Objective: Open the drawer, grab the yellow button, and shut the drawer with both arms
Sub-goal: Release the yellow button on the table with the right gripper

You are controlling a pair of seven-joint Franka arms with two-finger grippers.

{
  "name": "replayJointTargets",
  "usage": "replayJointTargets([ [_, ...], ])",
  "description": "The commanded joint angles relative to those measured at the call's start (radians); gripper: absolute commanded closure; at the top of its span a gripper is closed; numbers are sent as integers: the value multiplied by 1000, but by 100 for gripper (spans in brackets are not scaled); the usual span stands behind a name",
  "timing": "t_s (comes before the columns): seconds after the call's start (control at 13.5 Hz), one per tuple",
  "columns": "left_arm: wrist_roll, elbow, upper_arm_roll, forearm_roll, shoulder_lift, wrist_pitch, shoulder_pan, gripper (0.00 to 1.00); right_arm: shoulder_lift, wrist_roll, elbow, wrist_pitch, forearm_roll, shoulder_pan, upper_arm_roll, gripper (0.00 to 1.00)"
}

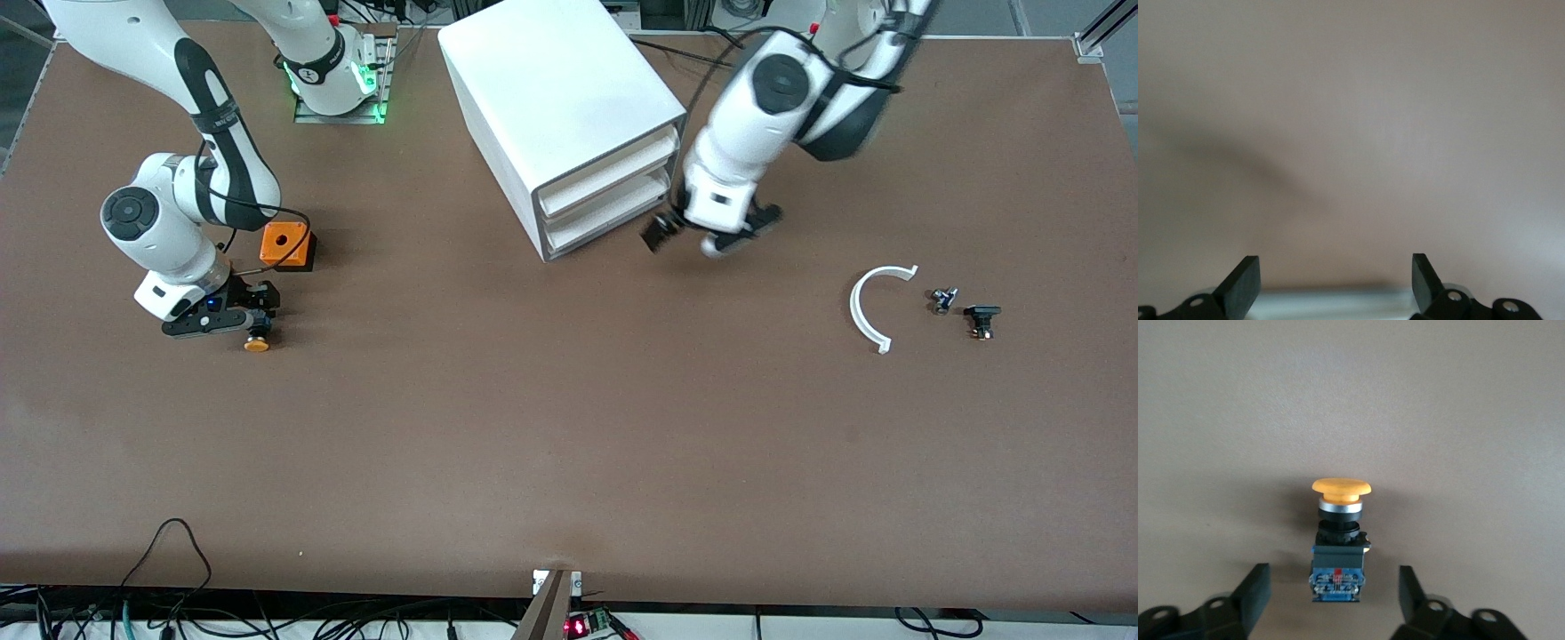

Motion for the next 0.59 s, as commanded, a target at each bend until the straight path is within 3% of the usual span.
replayJointTargets([
  [0.0, 46, 65, 113, -11, -30, -16, 2, 0, -67, 69, 69, -173, 12, -3, 33, 0],
  [0.22, 256, 133, 226, -11, -76, -107, 2, 0, -58, 144, 311, -524, 70, 5, 65, 0],
  [0.52, 529, 367, 383, -9, -96, -475, 2, 0, -55, 193, 523, -760, 80, 29, 76, 0],
])
